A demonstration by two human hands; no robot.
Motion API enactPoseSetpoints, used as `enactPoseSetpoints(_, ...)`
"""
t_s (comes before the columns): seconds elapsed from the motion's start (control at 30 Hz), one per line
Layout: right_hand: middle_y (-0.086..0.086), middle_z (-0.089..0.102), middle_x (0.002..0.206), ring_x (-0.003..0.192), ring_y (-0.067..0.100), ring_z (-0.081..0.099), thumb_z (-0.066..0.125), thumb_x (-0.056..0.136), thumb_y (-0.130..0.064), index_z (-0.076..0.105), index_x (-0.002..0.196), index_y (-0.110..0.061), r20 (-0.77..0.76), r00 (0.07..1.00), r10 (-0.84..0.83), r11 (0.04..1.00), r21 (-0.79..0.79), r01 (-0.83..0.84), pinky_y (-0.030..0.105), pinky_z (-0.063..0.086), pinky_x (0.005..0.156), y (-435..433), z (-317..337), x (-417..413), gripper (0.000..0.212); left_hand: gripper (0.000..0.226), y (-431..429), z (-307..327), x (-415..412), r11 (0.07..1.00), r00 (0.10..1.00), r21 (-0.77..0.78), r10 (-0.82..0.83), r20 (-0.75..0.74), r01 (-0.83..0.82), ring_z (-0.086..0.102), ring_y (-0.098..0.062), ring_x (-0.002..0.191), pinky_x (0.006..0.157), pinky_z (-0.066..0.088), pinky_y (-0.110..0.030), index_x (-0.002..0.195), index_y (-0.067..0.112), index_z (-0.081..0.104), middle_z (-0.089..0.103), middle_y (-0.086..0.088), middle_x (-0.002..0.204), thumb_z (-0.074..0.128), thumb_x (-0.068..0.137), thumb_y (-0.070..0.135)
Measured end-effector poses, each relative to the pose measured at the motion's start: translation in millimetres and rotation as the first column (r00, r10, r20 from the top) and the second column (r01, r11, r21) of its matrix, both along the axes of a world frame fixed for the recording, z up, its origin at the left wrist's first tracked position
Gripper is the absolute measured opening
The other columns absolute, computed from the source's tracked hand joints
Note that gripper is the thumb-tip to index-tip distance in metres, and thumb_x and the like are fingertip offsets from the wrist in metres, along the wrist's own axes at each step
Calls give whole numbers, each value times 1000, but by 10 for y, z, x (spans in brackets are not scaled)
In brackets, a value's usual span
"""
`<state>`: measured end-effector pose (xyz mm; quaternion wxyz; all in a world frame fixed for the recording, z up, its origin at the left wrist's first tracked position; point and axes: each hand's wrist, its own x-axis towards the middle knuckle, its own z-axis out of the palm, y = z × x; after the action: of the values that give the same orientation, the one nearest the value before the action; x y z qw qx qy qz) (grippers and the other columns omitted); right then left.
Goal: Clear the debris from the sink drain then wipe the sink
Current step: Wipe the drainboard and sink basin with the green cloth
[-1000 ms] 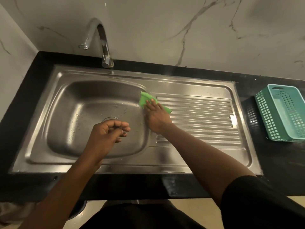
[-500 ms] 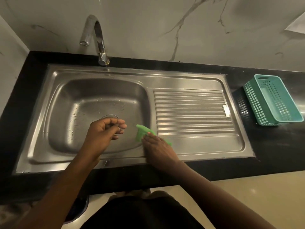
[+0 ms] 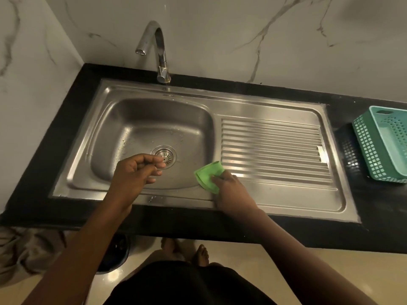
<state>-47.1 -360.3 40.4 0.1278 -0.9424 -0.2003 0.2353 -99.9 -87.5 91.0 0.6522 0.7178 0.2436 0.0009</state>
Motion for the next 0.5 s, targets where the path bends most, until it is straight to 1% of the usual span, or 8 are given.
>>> enactPoseSetpoints(0.07,9,48,142,126,33,53,63,85,-12,57,145,-20,-27,1000,-2,998,67,4,40,47,110,25,19,-17,61,26,33,-20,-73,999,999,-7,32,-6,-32,78,-28,97,84,59,-41,97,20,81,83,-3,97,64,94,0)
enactPoseSetpoints(0.13,8,52,139,125,31,55,60,85,-8,61,143,-21,-65,997,49,991,128,-40,36,46,111,165,35,-63,59,28,65,-41,-142,998,998,-12,61,-21,-61,77,-28,96,81,59,-37,94,22,81,83,-4,96,64,93,1)
enactPoseSetpoints(0.2,9,53,135,126,31,54,58,87,-7,62,142,-21,-94,987,133,983,144,-118,37,44,110,411,32,-126,56,28,96,-40,-196,997,997,-14,72,-22,-72,77,-27,96,80,59,-35,92,24,81,83,-4,97,64,92,2)
enactPoseSetpoints(0.27,11,52,132,126,33,52,59,87,-6,59,144,-21,-133,972,195,970,170,-172,40,43,111,702,20,-158,59,26,127,-30,-216,997,997,-14,80,-21,-80,77,-25,95,79,58,-34,92,25,81,83,-4,98,65,91,5)
enactPoseSetpoints(0.33,13,52,132,127,34,50,59,86,-3,57,146,-21,-199,954,224,957,229,-177,40,42,111,978,41,-170,63,27,175,-9,-189,995,995,-10,96,-25,-96,77,-24,92,77,59,-32,91,24,81,83,-3,95,64,91,3)
enactPoseSetpoints(0.4,14,55,133,128,33,51,57,87,-3,59,145,-19,-254,933,254,943,281,-180,38,42,110,1188,74,-171,60,28,252,21,-133,995,994,5,102,-26,-102,77,-21,89,75,59,-29,92,23,80,84,-1,94,63,92,1)
enactPoseSetpoints(0.43,13,57,133,128,33,52,58,87,-6,62,142,-18,-248,928,278,936,287,-204,40,43,110,1260,80,-174,56,28,312,34,-106,995,995,15,101,-24,-101,78,-19,87,74,59,-29,94,22,80,84,0,94,63,92,1)
enactPoseSetpoints(0.5,6,58,135,129,30,52,57,89,-17,67,135,-24,-165,927,337,925,243,-293,45,46,108,1290,93,-185,48,27,452,56,-54,995,995,23,102,-20,-101,78,-17,86,76,59,-32,97,21,79,84,0,94,62,93,0)
